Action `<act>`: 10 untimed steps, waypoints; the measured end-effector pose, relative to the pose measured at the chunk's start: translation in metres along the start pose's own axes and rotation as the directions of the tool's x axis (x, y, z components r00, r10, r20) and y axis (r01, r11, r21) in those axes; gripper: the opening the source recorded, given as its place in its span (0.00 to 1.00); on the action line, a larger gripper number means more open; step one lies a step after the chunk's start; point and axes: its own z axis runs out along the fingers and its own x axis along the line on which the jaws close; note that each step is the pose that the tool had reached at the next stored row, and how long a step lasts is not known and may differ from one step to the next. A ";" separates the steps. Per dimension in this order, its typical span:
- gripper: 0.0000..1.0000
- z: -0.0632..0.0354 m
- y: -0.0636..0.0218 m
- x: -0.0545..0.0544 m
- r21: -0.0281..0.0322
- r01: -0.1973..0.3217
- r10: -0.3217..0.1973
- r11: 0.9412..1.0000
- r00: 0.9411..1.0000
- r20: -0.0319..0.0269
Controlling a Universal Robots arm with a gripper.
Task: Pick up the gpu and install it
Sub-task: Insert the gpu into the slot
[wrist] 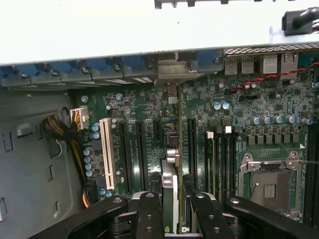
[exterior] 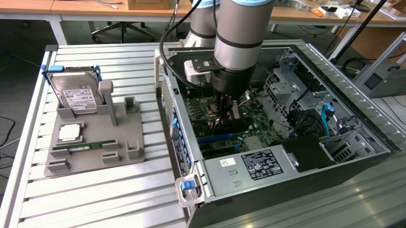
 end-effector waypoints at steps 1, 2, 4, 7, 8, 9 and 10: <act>0.27 0.0000 0.0006 -0.001 0.000 -0.001 0.001 1.000 1.000 0.000; 0.27 -0.0001 0.0011 -0.001 0.000 -0.002 0.002 1.000 1.000 0.000; 0.27 0.0001 0.0027 -0.001 0.000 -0.004 0.004 1.000 1.000 0.000; 0.27 0.0003 0.0054 -0.001 0.000 -0.004 0.004 1.000 1.000 -0.001; 0.27 0.0004 0.0065 -0.001 0.000 -0.004 0.004 1.000 1.000 0.000; 0.27 0.0005 0.0069 -0.001 0.000 -0.004 0.004 1.000 1.000 -0.001; 0.27 0.0006 0.0069 -0.001 0.000 -0.004 0.004 1.000 1.000 -0.001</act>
